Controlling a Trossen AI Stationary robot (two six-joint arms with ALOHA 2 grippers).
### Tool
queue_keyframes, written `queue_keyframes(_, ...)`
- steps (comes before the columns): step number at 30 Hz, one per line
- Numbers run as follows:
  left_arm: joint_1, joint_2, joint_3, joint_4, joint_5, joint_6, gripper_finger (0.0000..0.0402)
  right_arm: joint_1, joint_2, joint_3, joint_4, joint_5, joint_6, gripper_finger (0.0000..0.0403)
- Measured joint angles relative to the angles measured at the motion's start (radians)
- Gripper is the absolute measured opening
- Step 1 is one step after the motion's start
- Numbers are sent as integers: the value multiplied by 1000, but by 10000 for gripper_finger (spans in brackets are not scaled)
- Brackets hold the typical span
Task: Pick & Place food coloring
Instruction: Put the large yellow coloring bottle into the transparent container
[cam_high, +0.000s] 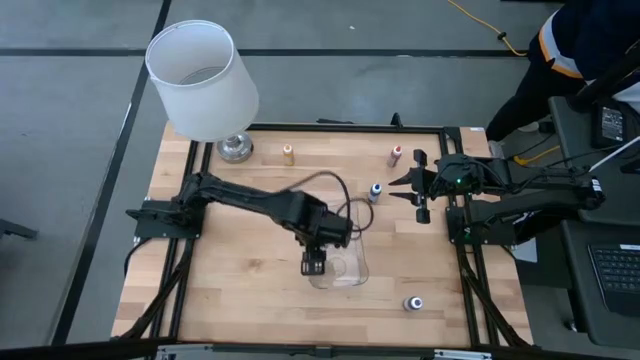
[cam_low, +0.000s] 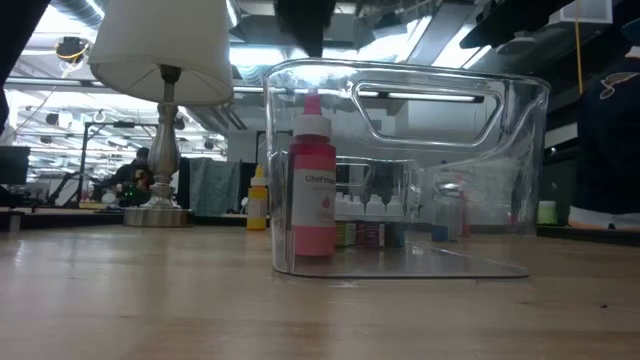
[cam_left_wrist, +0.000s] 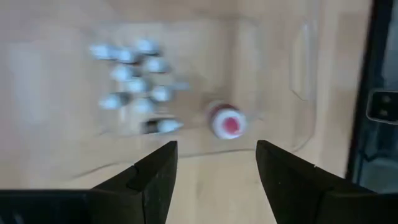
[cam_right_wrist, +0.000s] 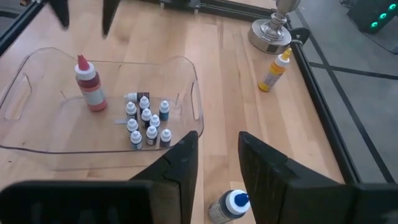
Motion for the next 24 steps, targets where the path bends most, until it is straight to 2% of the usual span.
queue_keyframes(3,19,-20,125,-166,-92,-32,214,0,0,0,-3,0,0,117)
queue_keyframes(5,32,-42,191,-212,-196,-67,214,0,0,0,-4,0,0,117)
queue_keyframes(9,82,-148,207,-176,-370,-94,214,0,0,0,-2,0,0,117)
queue_keyframes(12,153,-208,205,-222,-491,-118,214,0,0,0,3,0,-1,117)
queue_keyframes(20,468,-230,203,-204,-499,-1,214,-8,0,0,11,9,1,117)
queue_keyframes(24,599,-171,203,-199,-383,48,214,-13,0,0,11,10,5,117)
